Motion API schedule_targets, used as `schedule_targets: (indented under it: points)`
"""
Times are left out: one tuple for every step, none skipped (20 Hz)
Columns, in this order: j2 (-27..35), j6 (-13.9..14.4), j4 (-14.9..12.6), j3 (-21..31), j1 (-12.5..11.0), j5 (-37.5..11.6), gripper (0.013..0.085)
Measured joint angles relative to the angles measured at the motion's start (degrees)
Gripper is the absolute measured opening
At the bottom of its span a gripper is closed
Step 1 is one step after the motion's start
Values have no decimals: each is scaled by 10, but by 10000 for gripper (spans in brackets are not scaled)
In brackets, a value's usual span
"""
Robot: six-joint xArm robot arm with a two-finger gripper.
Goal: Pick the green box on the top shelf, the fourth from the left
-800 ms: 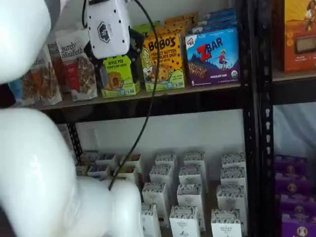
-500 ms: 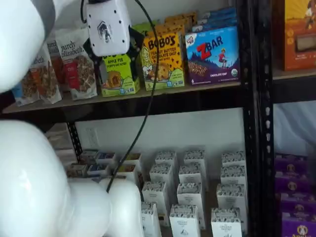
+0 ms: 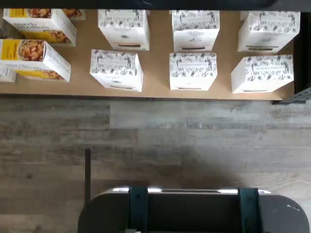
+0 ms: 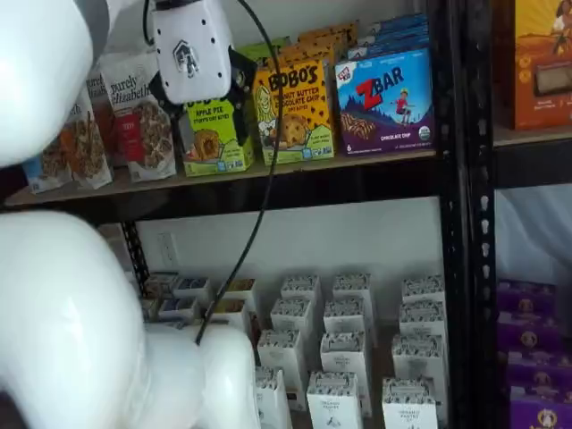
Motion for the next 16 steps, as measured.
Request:
schedule_targets:
  points:
    - [3, 5, -1, -1, 5, -2, 850]
    - [6, 10, -4, -2, 12, -4, 850]
    - [9, 16, -10, -3, 20, -10, 850]
    - [12, 20, -11, -4, 24, -13, 850]
    - [14, 21, -9, -4, 24, -18, 850]
    - [16, 23, -8, -5, 26, -25, 850]
    - [18, 23, -4, -4, 24, -33, 850]
    - [23, 26, -7, -7, 29, -37, 850]
    - [28, 27, -3, -10, 29, -40, 850]
    - [33, 27, 2, -13, 28, -42, 850]
    - [35, 30, 3, -13, 31, -49, 850]
    - [37, 34, 2, -13, 36, -57, 850]
    - [40, 42, -3, -13, 45, -65, 850]
    - [44, 52, -13, -15, 59, -69, 850]
    - [50, 62, -24, -18, 71, -70, 850]
    - [56, 72, -32, -21, 82, -72, 850]
